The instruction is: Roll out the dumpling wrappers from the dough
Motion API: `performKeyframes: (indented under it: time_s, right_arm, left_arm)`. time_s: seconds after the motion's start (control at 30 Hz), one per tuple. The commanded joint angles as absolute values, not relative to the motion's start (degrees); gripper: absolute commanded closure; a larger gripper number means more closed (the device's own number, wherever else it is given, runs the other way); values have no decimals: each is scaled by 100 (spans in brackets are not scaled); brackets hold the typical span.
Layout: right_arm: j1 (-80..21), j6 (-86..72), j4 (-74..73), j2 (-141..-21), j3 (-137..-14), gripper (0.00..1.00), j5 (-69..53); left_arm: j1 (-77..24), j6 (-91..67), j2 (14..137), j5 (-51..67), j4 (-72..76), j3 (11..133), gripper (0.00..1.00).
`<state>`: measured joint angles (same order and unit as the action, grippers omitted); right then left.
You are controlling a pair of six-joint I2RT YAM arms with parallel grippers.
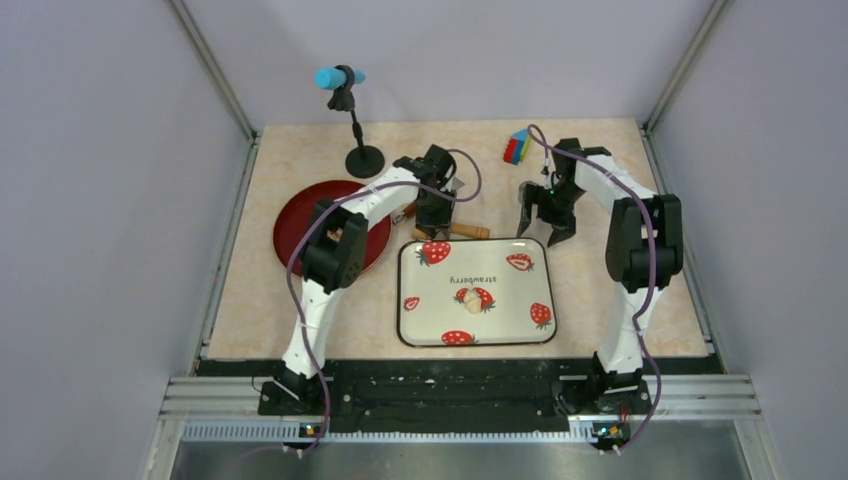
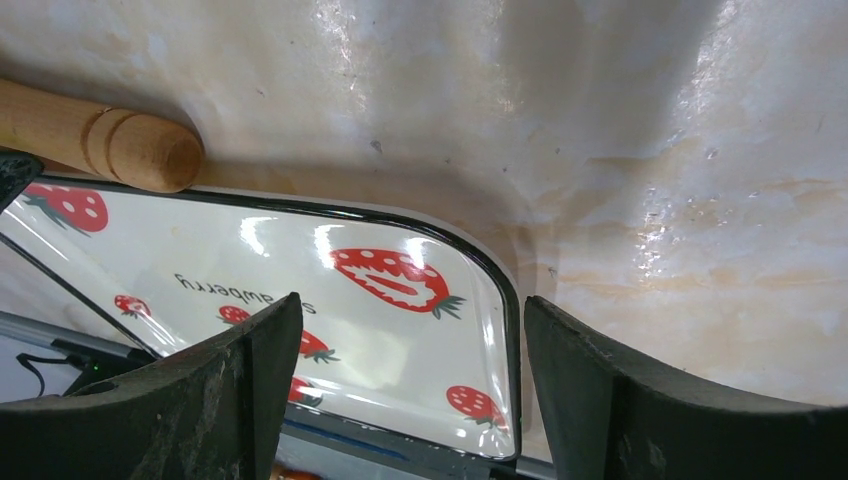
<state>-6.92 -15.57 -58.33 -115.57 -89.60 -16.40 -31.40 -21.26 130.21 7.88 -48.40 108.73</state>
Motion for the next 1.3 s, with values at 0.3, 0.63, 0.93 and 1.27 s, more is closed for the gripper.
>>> performKeyframes:
  time_s: [0.3,0.63,0.93,1.27]
  right_arm:
    - [-659,-1527,-5791,-11208,-9097,20,-1784]
    - [-657,-1510,-5902,-11115,-9527,15,-1766]
    - [-659,-1397,-5933,-10876,-9921,1,-2250]
    - [-800,-1437,-5489,-10770,-9730,2,-3853]
  left_arm:
    - [-3199,-1993,13128,388,-4971,11061,100]
    - [-3167,-2131,12483,280,-4795,11451,100]
    - [-3155,-2147,11280,67,-4611,10792,100]
    - [-3162,-2742,9745,423,-4133,8546,100]
